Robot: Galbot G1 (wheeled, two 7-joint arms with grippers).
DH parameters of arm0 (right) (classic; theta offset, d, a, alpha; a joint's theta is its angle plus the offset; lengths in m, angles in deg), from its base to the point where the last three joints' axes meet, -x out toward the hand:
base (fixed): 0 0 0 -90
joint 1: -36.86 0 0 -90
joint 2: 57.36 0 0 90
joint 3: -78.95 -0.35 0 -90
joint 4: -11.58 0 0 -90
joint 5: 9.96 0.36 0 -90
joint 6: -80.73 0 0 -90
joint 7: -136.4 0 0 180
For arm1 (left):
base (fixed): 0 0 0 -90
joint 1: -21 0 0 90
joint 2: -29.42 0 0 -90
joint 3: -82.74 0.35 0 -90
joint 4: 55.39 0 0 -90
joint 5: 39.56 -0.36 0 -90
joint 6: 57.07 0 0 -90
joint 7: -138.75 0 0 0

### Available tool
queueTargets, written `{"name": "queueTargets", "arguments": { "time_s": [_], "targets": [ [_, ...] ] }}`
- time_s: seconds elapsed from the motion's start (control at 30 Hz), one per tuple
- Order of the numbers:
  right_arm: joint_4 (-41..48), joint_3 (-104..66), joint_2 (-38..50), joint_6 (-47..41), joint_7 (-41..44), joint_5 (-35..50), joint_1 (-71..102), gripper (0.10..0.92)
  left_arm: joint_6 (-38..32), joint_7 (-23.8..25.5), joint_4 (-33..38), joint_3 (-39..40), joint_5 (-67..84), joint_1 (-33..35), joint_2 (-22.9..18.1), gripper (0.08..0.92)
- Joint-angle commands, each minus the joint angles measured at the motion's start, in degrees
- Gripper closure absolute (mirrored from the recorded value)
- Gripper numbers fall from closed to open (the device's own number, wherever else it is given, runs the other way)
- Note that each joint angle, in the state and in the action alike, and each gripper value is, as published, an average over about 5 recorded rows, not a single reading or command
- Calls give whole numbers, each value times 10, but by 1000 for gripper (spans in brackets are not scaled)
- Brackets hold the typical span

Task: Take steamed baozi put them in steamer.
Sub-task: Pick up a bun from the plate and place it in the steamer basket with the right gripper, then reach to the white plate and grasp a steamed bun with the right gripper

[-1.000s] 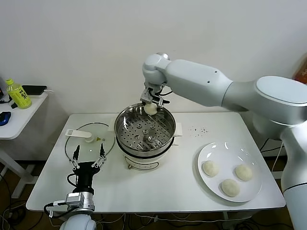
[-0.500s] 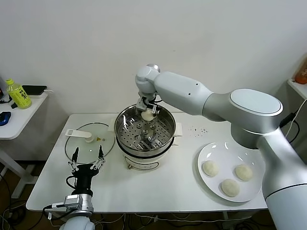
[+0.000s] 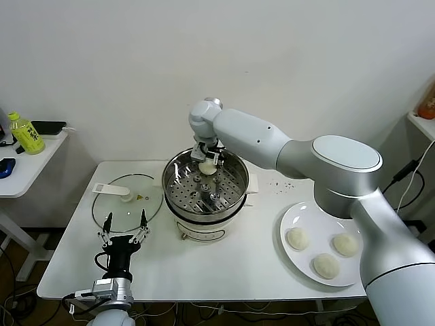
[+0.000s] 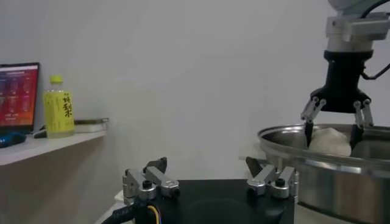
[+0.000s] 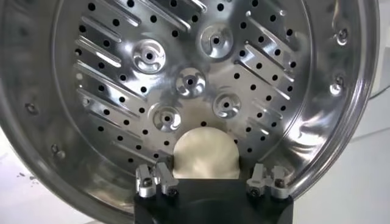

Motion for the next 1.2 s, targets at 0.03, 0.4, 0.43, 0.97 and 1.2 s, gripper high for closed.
{"name": "queueTargets", "arguments": {
  "time_s": [0.03,0.4,0.43,0.97,1.2],
  "targets": [
    [29,-9,-12,16,-3,-23,10,306,-1,0,-1,1,1,2,-1,177],
    [27,-15,-10,28,1,-26,12,203,-4,-1,-5,-1,1,4,0,177],
    [21,-16,-6,29,3,-22,10,203,-4,-1,-5,-1,1,5,0,177],
    [-225,100,173,-88,74,287,-178,203,-6,-3,-7,1,0,10,1,177],
    [-256,176,270,-189,45,441,-253,203,-11,-10,-9,1,-2,11,-3,177]
  ]
}}
